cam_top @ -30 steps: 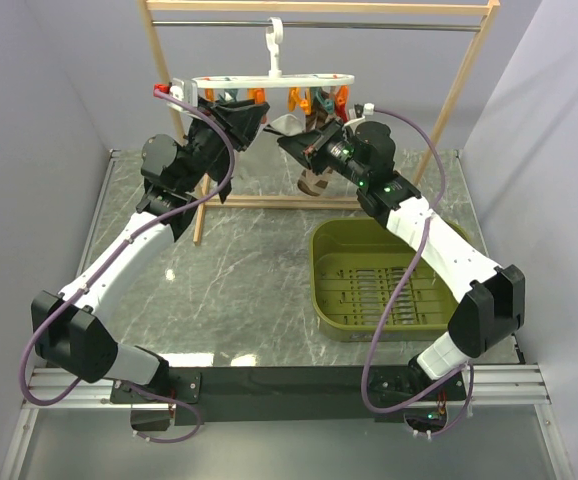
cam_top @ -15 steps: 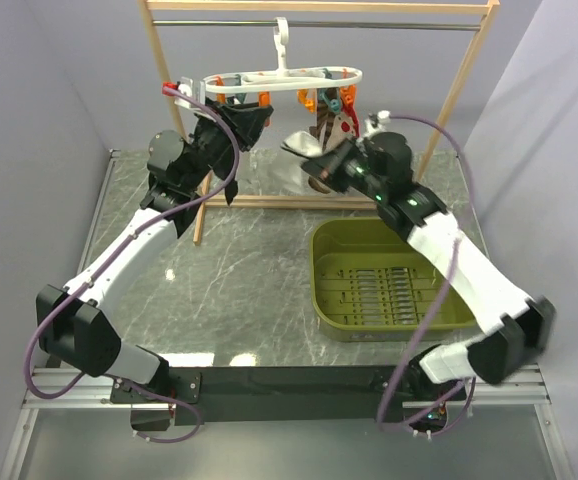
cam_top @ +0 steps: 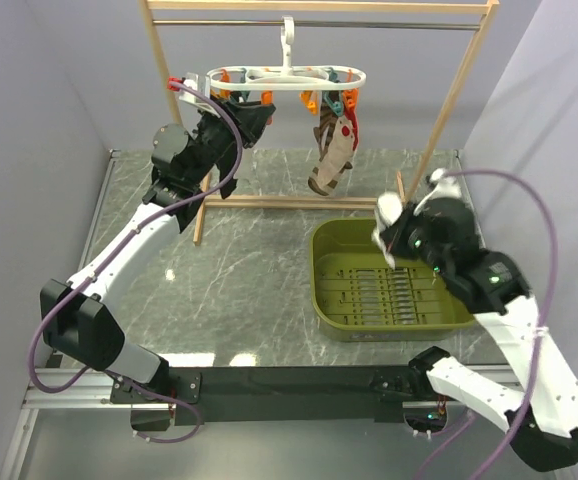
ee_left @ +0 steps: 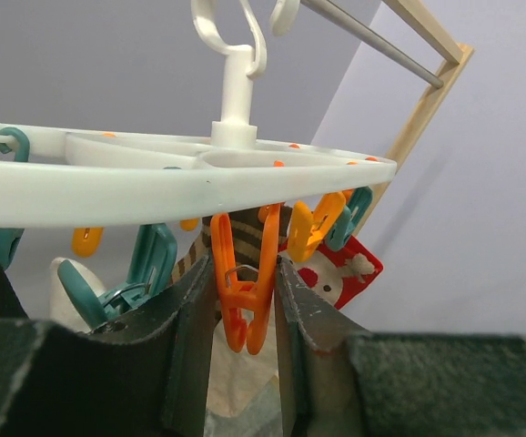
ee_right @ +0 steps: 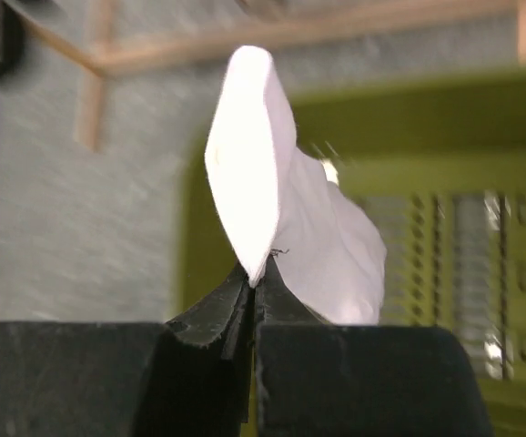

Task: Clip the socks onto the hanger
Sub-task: Place the sock in the bin, then open the clamp at the hanger.

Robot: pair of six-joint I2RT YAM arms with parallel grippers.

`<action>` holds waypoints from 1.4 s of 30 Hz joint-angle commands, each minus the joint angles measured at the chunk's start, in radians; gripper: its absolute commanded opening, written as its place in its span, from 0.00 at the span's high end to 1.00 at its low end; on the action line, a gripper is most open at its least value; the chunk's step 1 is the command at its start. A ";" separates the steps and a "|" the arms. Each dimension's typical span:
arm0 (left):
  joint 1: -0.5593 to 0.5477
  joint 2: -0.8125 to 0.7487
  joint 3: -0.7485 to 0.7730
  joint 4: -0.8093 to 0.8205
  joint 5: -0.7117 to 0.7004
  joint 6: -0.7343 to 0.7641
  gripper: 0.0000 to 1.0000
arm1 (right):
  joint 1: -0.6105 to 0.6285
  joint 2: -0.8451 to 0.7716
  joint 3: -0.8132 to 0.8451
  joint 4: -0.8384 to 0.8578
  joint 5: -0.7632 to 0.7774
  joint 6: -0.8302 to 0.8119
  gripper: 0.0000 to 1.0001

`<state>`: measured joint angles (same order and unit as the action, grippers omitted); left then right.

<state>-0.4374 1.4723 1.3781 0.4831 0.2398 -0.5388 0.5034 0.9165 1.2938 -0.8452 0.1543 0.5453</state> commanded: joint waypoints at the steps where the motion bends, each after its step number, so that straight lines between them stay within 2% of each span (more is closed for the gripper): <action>1: -0.007 -0.006 0.058 0.028 0.013 0.013 0.81 | -0.005 0.001 -0.196 -0.106 0.016 -0.047 1.00; 6: -0.007 0.002 0.064 0.018 0.015 0.013 0.82 | -0.002 -0.022 -0.304 0.061 -0.059 -0.077 1.00; 10: -0.009 -0.001 0.061 0.012 0.016 0.019 0.81 | -0.002 0.027 -0.317 0.066 -0.096 -0.133 1.00; 13: -0.011 -0.004 0.062 0.008 0.023 0.028 0.82 | -0.002 0.077 -0.230 0.031 -0.131 -0.168 0.59; 14: -0.011 -0.003 0.064 0.006 0.024 0.031 0.82 | 0.000 0.088 -0.188 0.028 -0.142 -0.180 0.51; 15: -0.011 -0.001 0.064 0.005 0.030 0.031 0.82 | -0.002 0.099 -0.144 0.041 -0.182 -0.198 0.38; 17: -0.012 -0.004 0.064 0.005 0.033 0.031 0.82 | -0.002 0.111 -0.007 0.076 -0.240 -0.248 0.36; 18: -0.012 -0.006 0.061 0.005 0.036 0.031 0.82 | -0.002 0.126 0.034 0.125 -0.306 -0.258 0.31; 19: -0.014 -0.009 0.058 0.006 0.038 0.031 0.82 | 0.000 0.140 0.106 0.153 -0.338 -0.275 0.30; 22: -0.014 -0.017 0.044 0.003 0.047 0.039 0.82 | 0.003 0.205 0.185 0.309 -0.459 -0.266 0.30; 24: -0.014 -0.026 0.032 -0.003 0.046 0.046 0.82 | 0.004 0.266 0.211 0.436 -0.489 -0.239 0.30; 28: -0.014 -0.041 0.021 -0.018 0.027 0.075 0.82 | 0.014 0.398 0.368 0.560 -0.506 -0.156 0.31; 32: -0.015 -0.055 0.004 -0.020 0.016 0.103 0.82 | 0.040 0.568 0.571 0.575 -0.451 -0.125 0.33; 37: -0.023 -0.069 -0.008 -0.024 -0.005 0.134 0.82 | 0.067 0.738 0.842 0.496 -0.395 -0.048 0.36; 42: -0.035 -0.075 -0.001 -0.038 -0.028 0.160 0.81 | 0.104 0.812 0.908 0.485 -0.328 -0.036 0.36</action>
<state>-0.4591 1.4384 1.3716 0.4309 0.2146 -0.4107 0.5831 1.7386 2.1429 -0.3786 -0.2302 0.4828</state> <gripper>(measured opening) 0.330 0.644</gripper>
